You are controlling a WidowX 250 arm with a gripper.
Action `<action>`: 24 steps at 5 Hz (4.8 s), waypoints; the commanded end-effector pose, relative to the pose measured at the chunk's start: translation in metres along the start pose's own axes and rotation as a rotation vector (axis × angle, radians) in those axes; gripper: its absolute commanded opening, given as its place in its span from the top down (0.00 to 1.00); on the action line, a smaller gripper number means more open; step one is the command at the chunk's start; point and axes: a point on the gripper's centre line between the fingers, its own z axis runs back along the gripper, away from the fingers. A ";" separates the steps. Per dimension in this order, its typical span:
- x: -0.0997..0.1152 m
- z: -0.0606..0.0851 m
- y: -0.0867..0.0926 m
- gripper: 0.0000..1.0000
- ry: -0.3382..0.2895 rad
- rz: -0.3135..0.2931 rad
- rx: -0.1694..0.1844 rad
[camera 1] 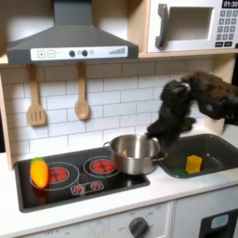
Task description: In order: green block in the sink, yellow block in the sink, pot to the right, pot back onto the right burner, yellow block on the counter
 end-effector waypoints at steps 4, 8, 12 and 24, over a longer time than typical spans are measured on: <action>-0.085 0.009 -0.033 1.00 0.286 -0.088 -0.018; -0.086 0.009 -0.029 0.00 0.302 -0.090 -0.001; -0.068 0.004 -0.023 0.00 0.295 -0.076 0.033; 0.053 -0.126 0.017 0.00 0.185 -0.116 0.002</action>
